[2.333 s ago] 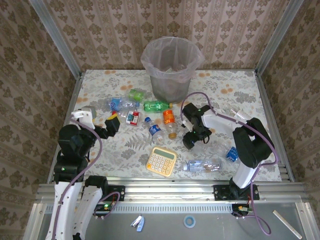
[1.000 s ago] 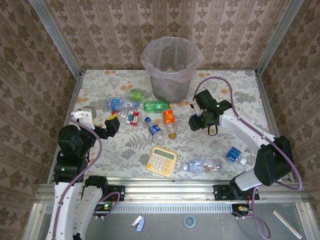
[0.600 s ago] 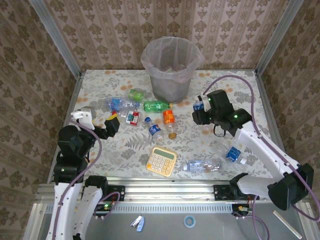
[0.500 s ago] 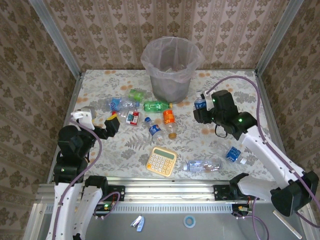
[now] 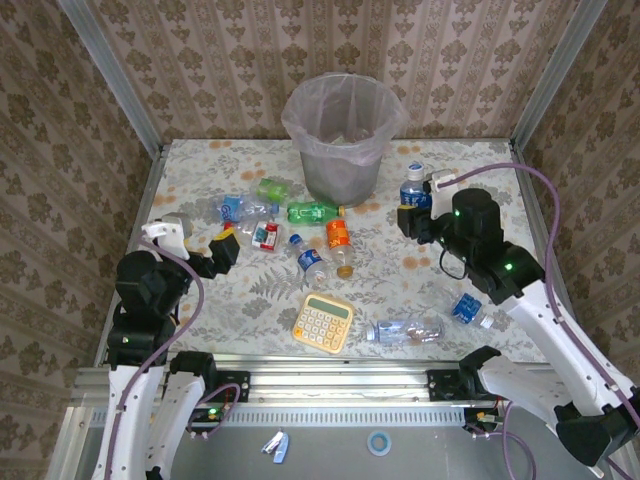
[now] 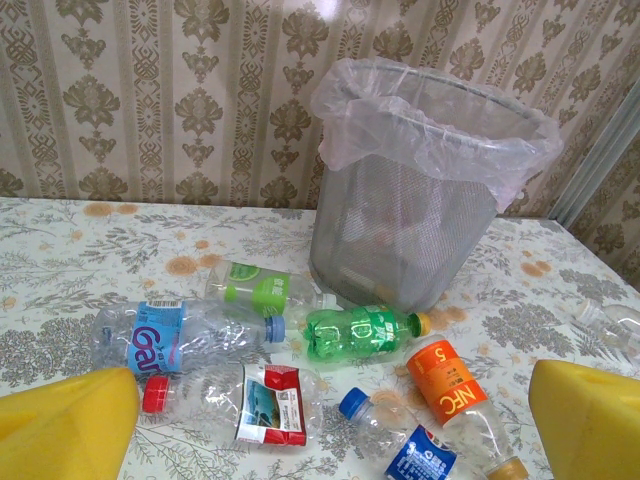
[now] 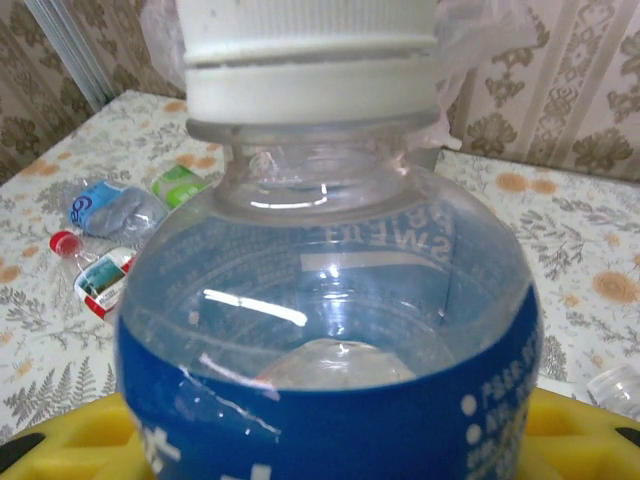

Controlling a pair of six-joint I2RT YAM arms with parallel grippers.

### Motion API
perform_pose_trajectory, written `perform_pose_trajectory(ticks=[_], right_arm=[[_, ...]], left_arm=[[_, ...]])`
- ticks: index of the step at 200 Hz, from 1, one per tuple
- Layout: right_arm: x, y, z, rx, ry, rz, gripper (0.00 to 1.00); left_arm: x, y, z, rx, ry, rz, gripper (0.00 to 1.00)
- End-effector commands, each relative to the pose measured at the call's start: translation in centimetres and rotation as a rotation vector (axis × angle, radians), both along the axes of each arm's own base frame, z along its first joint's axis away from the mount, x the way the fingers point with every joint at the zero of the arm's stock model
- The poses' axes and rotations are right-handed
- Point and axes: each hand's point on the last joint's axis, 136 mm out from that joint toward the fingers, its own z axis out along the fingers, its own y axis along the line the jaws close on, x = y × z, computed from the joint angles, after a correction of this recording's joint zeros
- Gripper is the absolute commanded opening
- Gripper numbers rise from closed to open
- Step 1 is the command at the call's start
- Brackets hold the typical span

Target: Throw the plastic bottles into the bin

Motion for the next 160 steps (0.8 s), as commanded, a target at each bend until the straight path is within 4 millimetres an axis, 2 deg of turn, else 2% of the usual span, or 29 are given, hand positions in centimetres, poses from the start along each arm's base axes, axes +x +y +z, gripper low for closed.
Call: perform_pose_trajectory(ticks=[1,70,142,160], right_arm=[[0.0,-1.0,2.4,0.036,-0.099,-0.046,0.51],[-2.1,-2.5,7.7,0.11,-0.275,-0.075,0.5],[-5.4,-5.2,16.9,0.253,-0.591,-0.145,0.47],[-5.9,-5.6,18.6,0.282,-0.645,-0.155,0.46]], left_arm=[[-0.2,-0.1,0.5,-0.009,-0.032,-0.013,1.0],[-0.2,-0.1,0.4,-0.009,-0.031,-0.012,1.0],[-0.3,-0.2,0.5,-0.01,-0.034,-0.015,1.0],[-0.3,-0.2,0.5,-0.01,-0.033,-0.015,1.0]])
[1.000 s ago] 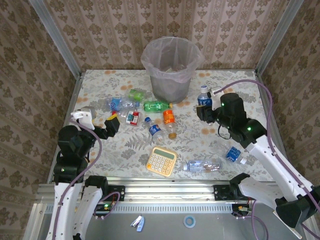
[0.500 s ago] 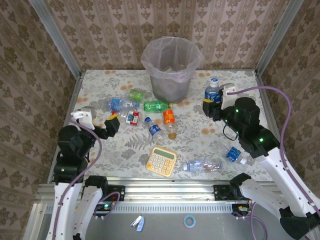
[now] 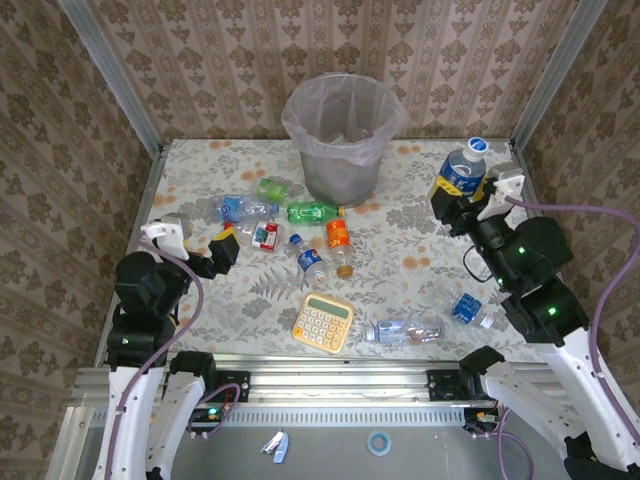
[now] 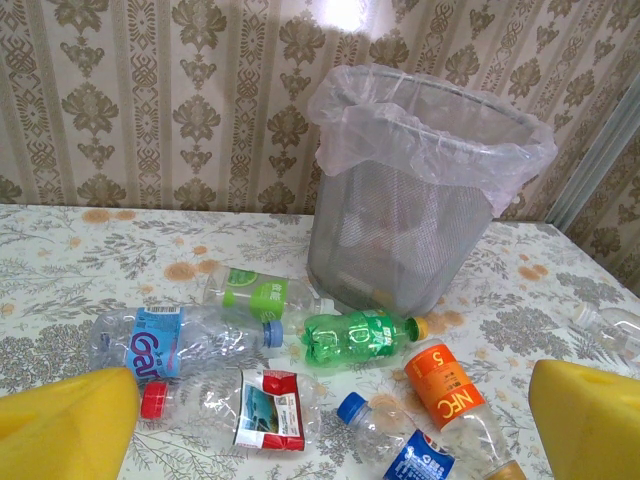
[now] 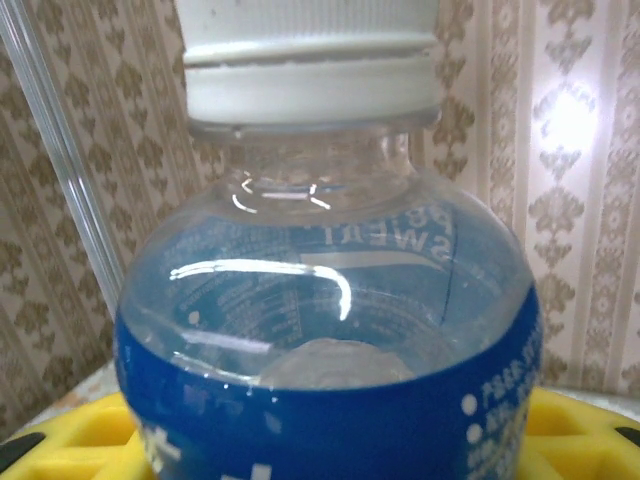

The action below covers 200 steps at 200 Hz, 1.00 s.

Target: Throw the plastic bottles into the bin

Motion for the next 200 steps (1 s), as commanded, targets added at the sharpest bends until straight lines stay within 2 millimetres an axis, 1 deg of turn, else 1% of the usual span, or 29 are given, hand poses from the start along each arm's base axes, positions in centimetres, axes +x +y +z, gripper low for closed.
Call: perform_pose_trajectory(ticks=[1,31,70,116,135,157,184,200], right_arm=[[-1.5,-1.7,5.3,0.09,-0.172,-0.053,0.46],[-2.4,-2.3,7.8,0.134,-0.261,-0.062,0.45],[-4.0,-3.6,10.6,0.193,-0.393,-0.096,0.44],[-5.2,-4.8,12.6,0.263,-0.499,-0.133,0.43],[-5.1,-5.5,13.0,0.308,-0.521,-0.159,0.42],[-4.7,-5.5,13.4,0.344,-0.548,-0.158,0.42],[-3.6,-5.1,13.9,0.373,-0.563,-0.151,0.42],[-2.6,-4.8,14.0,0.383,-0.565,-0.149,0.42]], left_arm=[[-0.2,-0.1,0.2,-0.008,-0.021,-0.012,1.0],[-0.2,-0.1,0.2,-0.007,-0.02,-0.011,1.0],[-0.1,-0.1,0.1,-0.008,-0.02,-0.012,1.0],[-0.1,-0.1,0.1,-0.007,-0.02,-0.011,1.0],[-0.1,-0.1,0.1,-0.006,-0.02,-0.011,1.0],[-0.1,-0.1,0.1,-0.005,-0.022,-0.011,1.0],[-0.1,-0.1,0.1,-0.004,-0.02,-0.01,1.0],[0.0,-0.2,0.0,-0.004,-0.018,-0.012,1.0]])
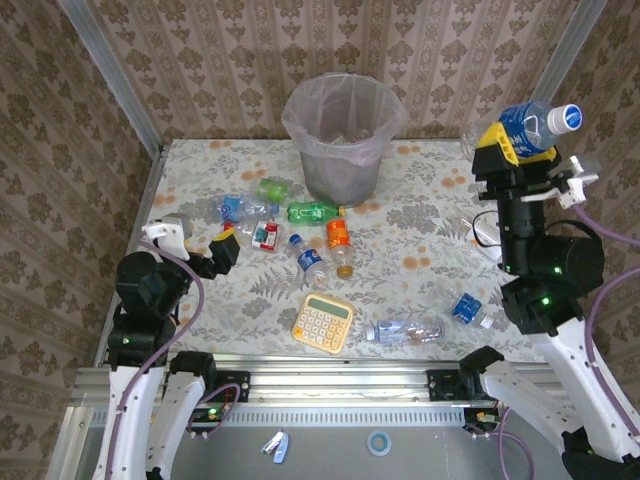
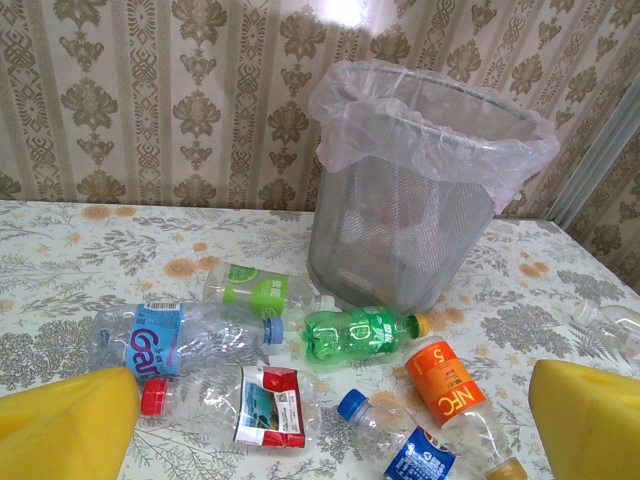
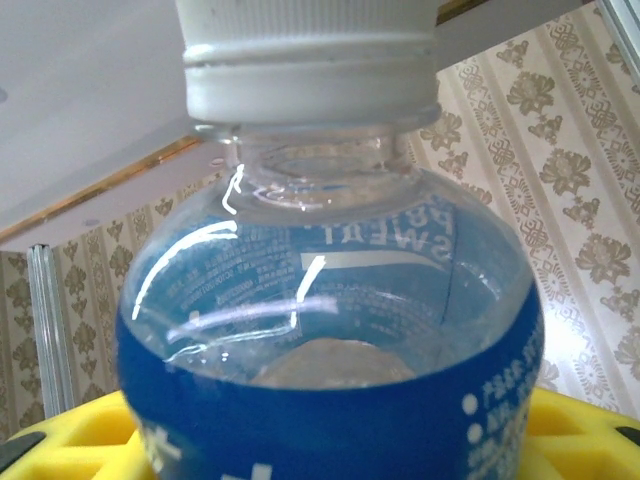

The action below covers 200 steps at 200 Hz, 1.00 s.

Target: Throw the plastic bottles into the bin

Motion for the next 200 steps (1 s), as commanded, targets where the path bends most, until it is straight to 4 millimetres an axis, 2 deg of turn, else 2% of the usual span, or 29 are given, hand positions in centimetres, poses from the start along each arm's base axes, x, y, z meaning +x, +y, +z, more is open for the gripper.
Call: perform_pose_trajectory(ticks=[1,46,67,77,99,114,119,129,135,140,153,158,174,200], right_arm=[[-0.1,-0.9,1.9,0.087,-0.079,-0.013,0.42],[4.8,1.1,1.8,0.081,-0.039,0.011,0.42],[8.7,2.7,0.9,0.076,0.017,0.039,0.42],[11.0,3.5,0.4,0.061,0.055,0.051,0.42],[17.3,5.8,-2.1,0.05,0.212,0.072,0.41],[22.7,8.4,-4.9,-0.012,0.343,0.098,0.45],[23.9,8.9,-5.5,-0.017,0.38,0.106,0.48],[27.1,10.5,-8.1,-0.055,0.473,0.15,0.58],[28.3,11.1,-8.8,-0.064,0.517,0.172,0.64],[29.5,11.4,-10.1,-0.067,0.571,0.179,0.69],[30.9,12.2,-12.0,-0.079,0.639,0.237,0.87],[31.2,12.4,-12.4,-0.08,0.654,0.256,0.91],[31.4,12.0,-13.1,-0.071,0.698,0.276,0.95],[29.4,10.7,-11.7,-0.069,0.682,0.291,0.99]], left_arm=[[-0.1,-0.1,0.3,-0.005,-0.024,-0.011,1.0],[-0.1,-0.1,0.3,-0.005,-0.023,-0.011,1.0],[0.1,-0.2,0.1,-0.005,-0.012,-0.014,1.0],[0.1,-0.2,-0.1,-0.006,-0.006,-0.016,1.0],[0.3,-0.4,-0.3,-0.009,0.004,-0.025,1.0],[0.4,-0.4,-0.4,-0.008,0.009,-0.023,1.0],[0.5,-0.4,-0.5,-0.007,0.013,-0.02,1.0],[0.5,-0.4,-0.5,-0.007,0.016,-0.021,1.0],[0.5,-0.4,-0.6,-0.007,0.018,-0.022,1.0],[0.5,-0.4,-0.6,-0.006,0.02,-0.02,1.0],[0.5,-0.4,-0.7,-0.005,0.025,-0.019,1.0],[0.5,-0.4,-0.8,-0.005,0.026,-0.018,1.0],[0.6,-0.4,-0.8,-0.004,0.027,-0.019,1.0],[0.7,-0.5,-0.8,-0.007,0.029,-0.022,1.0]])
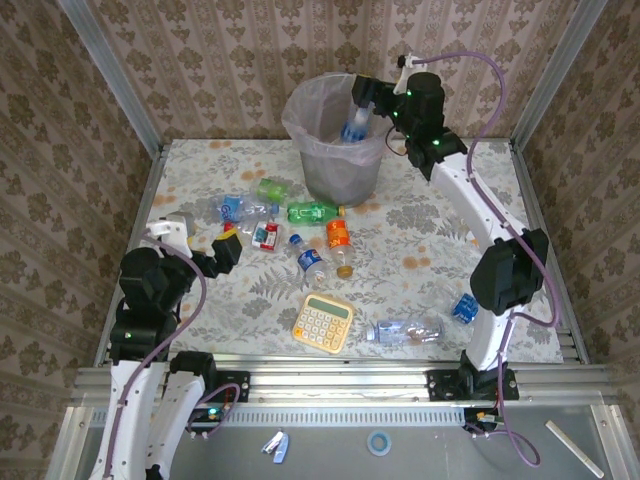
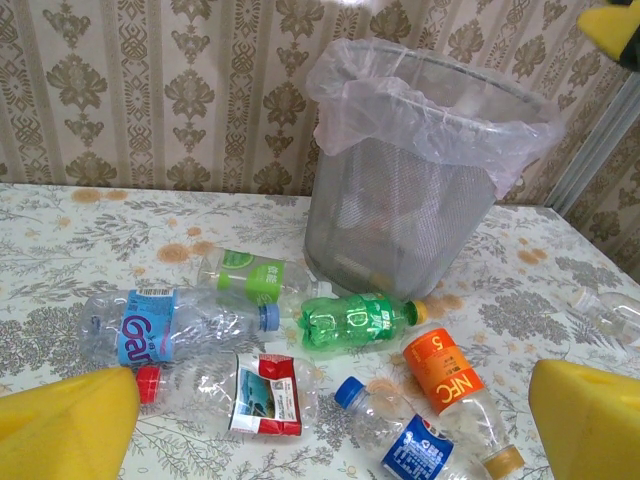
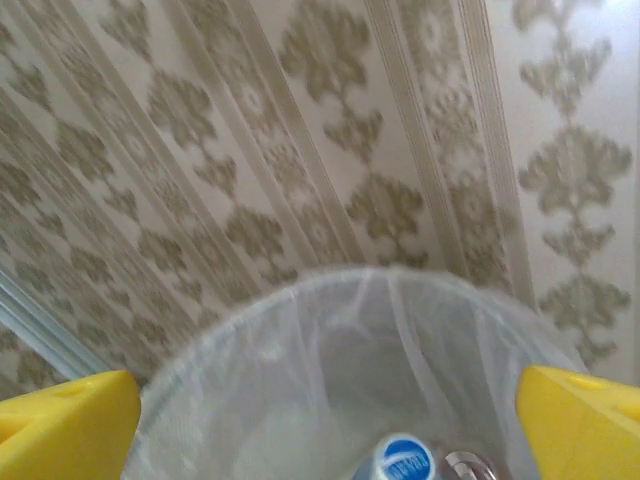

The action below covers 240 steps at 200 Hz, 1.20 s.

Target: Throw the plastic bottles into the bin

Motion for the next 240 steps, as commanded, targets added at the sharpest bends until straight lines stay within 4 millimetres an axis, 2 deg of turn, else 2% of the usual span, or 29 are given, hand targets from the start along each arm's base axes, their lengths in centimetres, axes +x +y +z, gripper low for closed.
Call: perform_pose_trajectory(ticks=[1,31,70,144,240], right_arm=[[-3.5,-0.8,5.1,0.056,-0.058,0.055,0.99],[-7.0,-1.9,7.0,0.047,-0.087,0.063,1.0],[-9.8,-2.1,7.3,0.044,-0.064,0.091,1.0],[-12.2,-2.6,5.3,0.022,0.05,0.096,1.0],[-14.3,-3.5,3.5,0.005,0.135,0.08,1.0]], left_arm=[[0.2,-0.2,0.2,-0.01,-0.008,-0.008,1.0],[0.1,-0.2,0.3,-0.011,-0.014,-0.009,1.0],[-0.1,-0.2,0.6,-0.016,-0.022,-0.014,1.0],[-0.4,-0.4,0.8,-0.023,-0.031,-0.022,1.0],[-0.4,-0.4,0.8,-0.021,-0.035,-0.024,1.0]])
